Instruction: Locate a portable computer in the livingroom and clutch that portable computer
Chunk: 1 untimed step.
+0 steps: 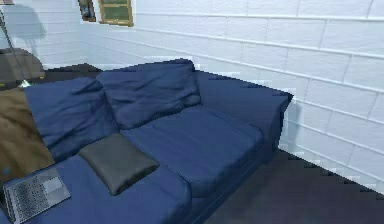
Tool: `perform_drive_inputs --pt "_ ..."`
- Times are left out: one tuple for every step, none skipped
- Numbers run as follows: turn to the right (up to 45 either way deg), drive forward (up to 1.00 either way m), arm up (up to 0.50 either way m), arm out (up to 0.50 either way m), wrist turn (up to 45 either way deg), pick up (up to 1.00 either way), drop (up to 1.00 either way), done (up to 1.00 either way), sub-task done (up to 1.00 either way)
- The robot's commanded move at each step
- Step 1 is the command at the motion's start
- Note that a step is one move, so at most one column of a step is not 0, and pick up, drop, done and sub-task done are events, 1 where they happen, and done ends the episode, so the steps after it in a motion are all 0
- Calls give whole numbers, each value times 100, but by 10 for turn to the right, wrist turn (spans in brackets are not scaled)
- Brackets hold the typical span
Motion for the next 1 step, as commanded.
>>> perform_drive_inputs --pt "-30 0 0 0 0 0 0 0 0"
